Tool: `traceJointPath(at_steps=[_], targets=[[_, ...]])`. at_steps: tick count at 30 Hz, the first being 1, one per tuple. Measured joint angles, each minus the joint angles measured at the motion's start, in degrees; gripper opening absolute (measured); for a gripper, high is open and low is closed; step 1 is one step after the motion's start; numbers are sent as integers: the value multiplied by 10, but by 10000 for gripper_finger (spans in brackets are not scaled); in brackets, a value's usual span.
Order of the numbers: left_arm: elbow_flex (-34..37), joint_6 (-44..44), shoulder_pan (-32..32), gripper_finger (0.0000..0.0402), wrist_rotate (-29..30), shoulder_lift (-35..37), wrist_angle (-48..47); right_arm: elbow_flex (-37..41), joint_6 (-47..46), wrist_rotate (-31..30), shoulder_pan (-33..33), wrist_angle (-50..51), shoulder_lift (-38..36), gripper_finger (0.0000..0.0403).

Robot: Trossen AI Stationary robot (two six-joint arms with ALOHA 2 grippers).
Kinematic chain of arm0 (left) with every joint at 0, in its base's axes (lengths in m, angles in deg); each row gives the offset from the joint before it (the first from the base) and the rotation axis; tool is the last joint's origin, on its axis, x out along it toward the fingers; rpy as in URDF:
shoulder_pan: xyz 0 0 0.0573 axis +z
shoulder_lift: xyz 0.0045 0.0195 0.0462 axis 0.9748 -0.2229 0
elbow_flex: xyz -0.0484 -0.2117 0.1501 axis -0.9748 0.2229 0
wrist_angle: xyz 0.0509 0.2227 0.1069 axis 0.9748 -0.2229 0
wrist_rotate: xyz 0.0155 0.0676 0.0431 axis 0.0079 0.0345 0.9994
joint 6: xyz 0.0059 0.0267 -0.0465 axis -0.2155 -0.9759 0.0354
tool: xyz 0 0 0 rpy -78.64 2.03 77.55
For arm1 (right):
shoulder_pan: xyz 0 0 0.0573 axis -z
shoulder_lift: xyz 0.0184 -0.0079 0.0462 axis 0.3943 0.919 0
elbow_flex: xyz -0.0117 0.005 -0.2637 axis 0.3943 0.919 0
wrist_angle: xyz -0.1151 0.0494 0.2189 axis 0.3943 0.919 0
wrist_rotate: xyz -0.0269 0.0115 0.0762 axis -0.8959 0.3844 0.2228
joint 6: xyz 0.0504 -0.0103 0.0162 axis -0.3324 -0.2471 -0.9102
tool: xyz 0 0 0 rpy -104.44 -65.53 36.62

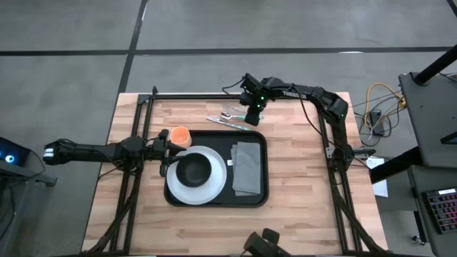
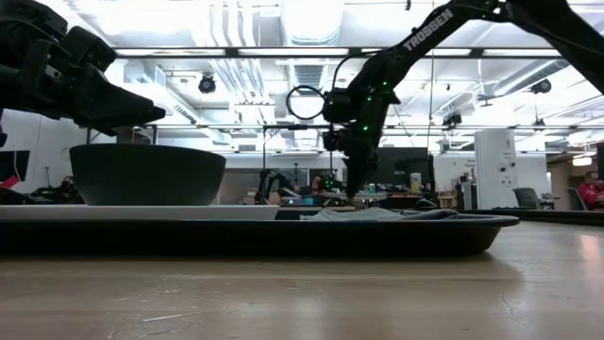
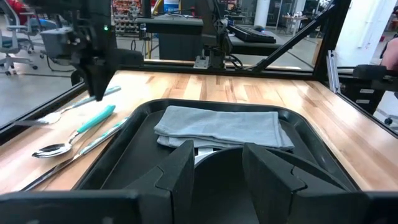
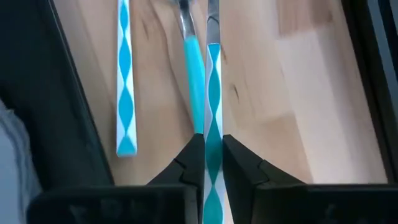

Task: Set up tray
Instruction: Put the blue fork on top of the gray napkin

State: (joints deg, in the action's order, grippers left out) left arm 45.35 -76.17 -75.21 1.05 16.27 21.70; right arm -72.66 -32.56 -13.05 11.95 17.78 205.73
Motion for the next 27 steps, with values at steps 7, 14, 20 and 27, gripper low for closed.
traceJointPath(at_steps=[7, 14, 20, 27], targets=[[0, 0, 0, 118, 0, 0, 0, 3, -128, -2, 13, 75, -31, 44], [0, 0, 0, 118, 0, 0, 0, 4, -310, -5, -7, 79, -59, 35], [0, 0, 0, 118, 0, 0, 0, 5, -436, -4, -59, 79, -60, 34], [0, 0, 0, 118, 0, 0, 0, 5, -559, -36, -139, 79, -60, 34]])
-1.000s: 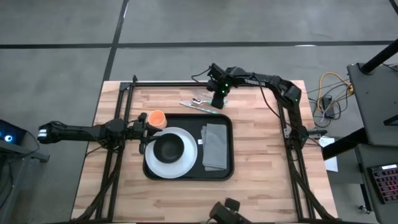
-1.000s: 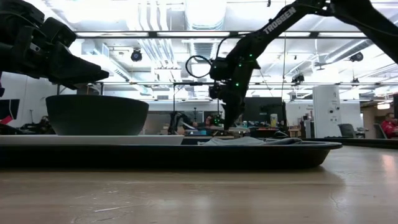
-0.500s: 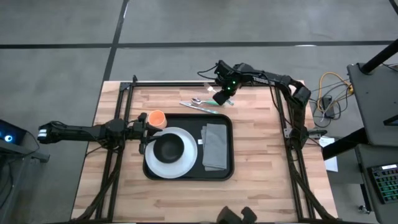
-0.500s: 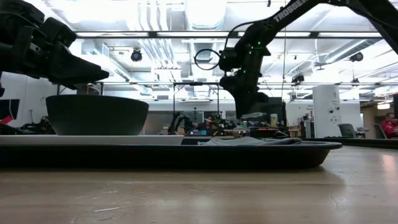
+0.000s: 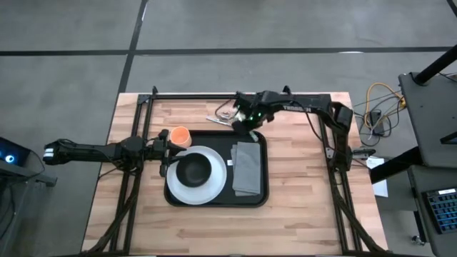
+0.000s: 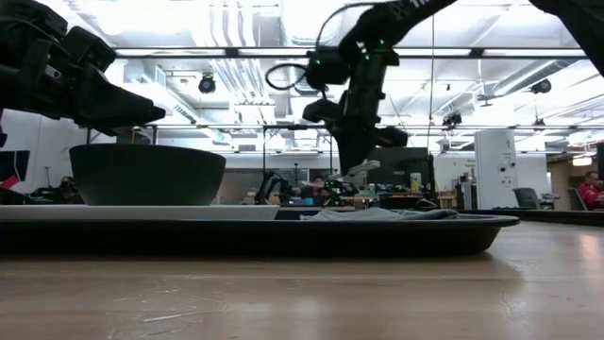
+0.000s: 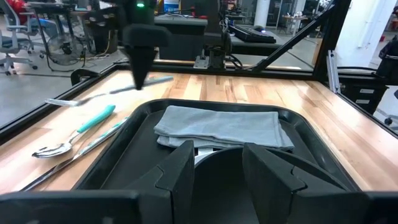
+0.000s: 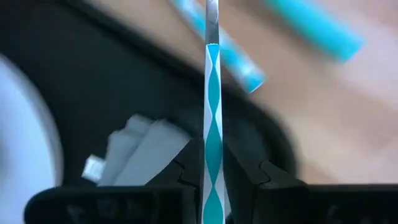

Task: Set up tray
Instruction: Put the blue fork on top of the gray napkin

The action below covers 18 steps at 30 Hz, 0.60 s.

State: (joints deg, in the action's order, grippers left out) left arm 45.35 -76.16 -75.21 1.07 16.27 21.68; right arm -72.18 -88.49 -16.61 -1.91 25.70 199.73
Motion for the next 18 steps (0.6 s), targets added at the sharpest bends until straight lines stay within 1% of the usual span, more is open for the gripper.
traceJointPath(at_steps=[5, 9, 10, 11, 13, 14, 16, 18], targets=[[0, 0, 0, 118, 0, 0, 0, 0, -54, -3, -64, -1, 0, 34], [0, 0, 0, 118, 0, 0, 0, 0, -103, -18, -108, -7, 0, 32], [0, 0, 0, 118, 0, 0, 0, 0, -143, -33, -118, -4, 1, 30], [0, 0, 0, 118, 0, 0, 0, -1, -203, -69, -128, 18, 2, 28], [0, 0, 0, 118, 0, 0, 0, 3, -303, -137, -144, 100, -3, 23], [0, 0, 0, 118, 0, 0, 0, 4, -325, -159, -153, 116, -6, 22], [0, 0, 0, 118, 0, 0, 0, 4, -339, -165, -173, 92, -18, 21], [0, 0, 0, 118, 0, 0, 0, 6, -372, -163, -199, 93, -24, 20]])
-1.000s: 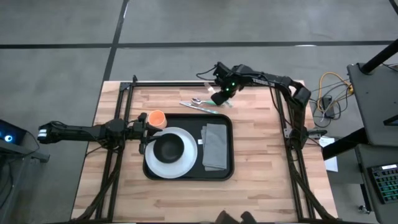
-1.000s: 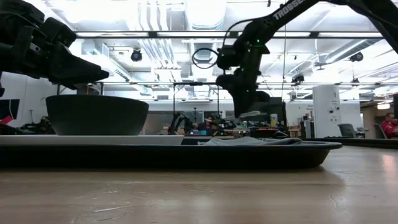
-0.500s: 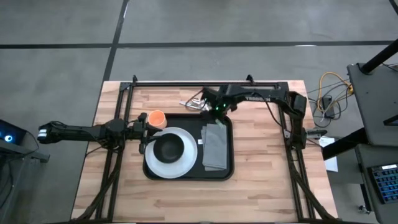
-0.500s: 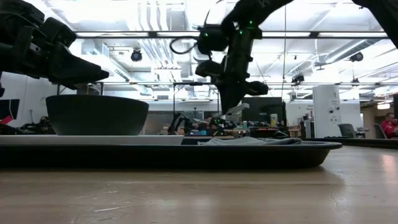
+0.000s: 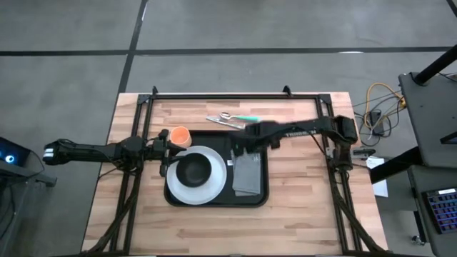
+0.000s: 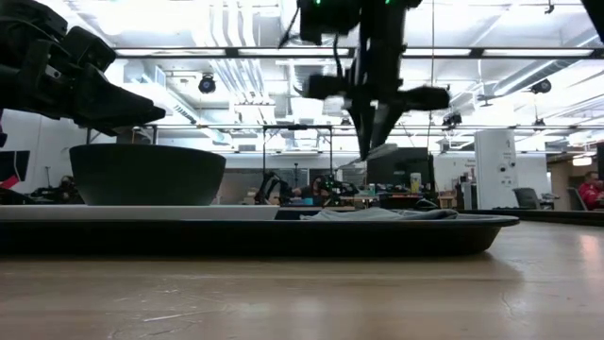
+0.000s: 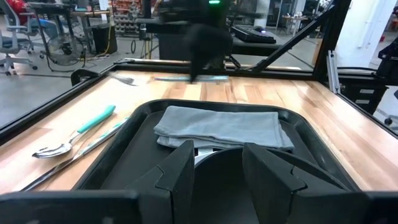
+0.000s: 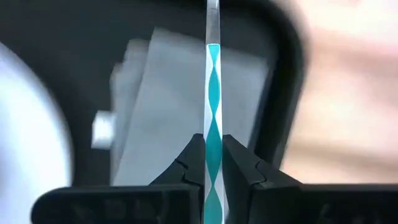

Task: Set up tray
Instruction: Put the blue fork on top of the gray napkin

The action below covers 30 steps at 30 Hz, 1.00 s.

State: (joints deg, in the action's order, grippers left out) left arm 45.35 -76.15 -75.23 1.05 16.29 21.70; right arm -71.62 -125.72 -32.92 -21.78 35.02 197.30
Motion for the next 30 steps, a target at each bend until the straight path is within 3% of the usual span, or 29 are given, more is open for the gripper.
traceJointPath(at_steps=[9, 19, 30], targets=[[0, 0, 0, 118, 0, -4, 0, 10, -132, 1, -81, -49, 7, 19], [0, 0, 0, 118, 0, -4, 0, 131, -230, -4, -123, -232, 8, 19], [0, 0, 0, 118, 0, -4, 0, 179, -315, -20, -168, -267, 9, 19]])
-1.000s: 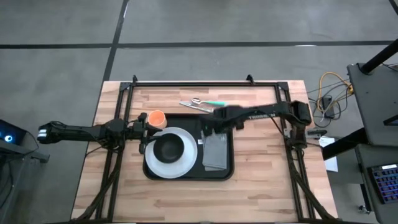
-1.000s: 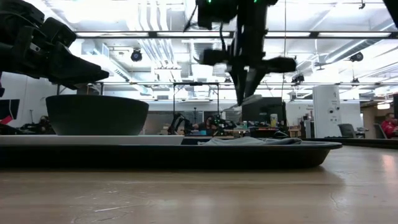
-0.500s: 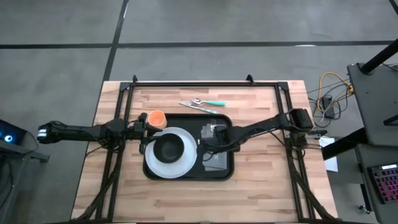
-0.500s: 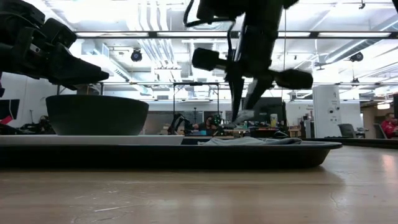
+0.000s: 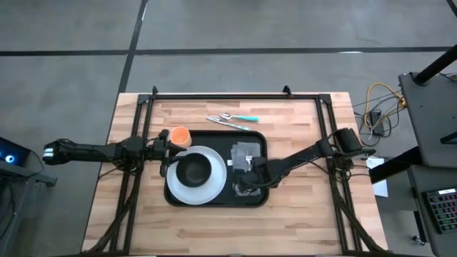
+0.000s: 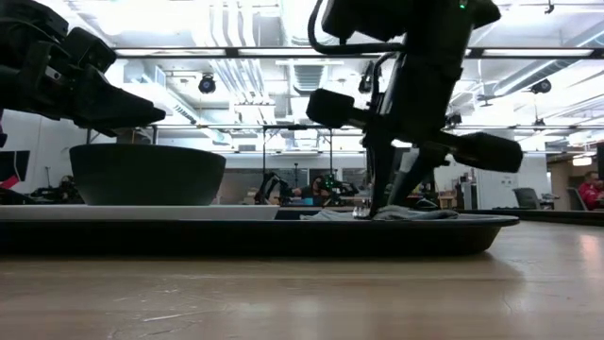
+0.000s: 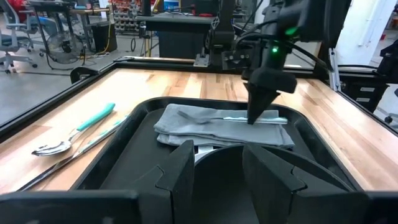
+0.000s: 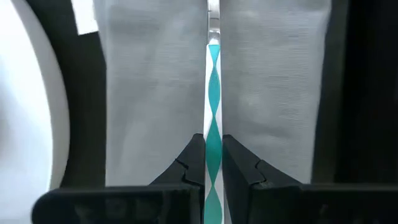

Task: Set up tray
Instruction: Put the blue fork on top of the gray napkin

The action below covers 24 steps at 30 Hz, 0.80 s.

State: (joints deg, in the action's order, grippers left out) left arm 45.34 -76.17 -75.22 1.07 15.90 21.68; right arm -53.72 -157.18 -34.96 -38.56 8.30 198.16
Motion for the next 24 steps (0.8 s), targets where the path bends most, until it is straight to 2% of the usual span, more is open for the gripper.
traceJointPath(at_steps=[4, 20, 24], targets=[[0, 0, 0, 118, 0, 0, 0, 0, 1, -43, -6, -8, 0, 19], [0, 0, 0, 118, 0, 0, 0, 16, 26, -44, -3, -36, 0, 20], [0, 0, 0, 118, 0, 0, 0, 17, 33, -43, -3, -36, 0, 36]])
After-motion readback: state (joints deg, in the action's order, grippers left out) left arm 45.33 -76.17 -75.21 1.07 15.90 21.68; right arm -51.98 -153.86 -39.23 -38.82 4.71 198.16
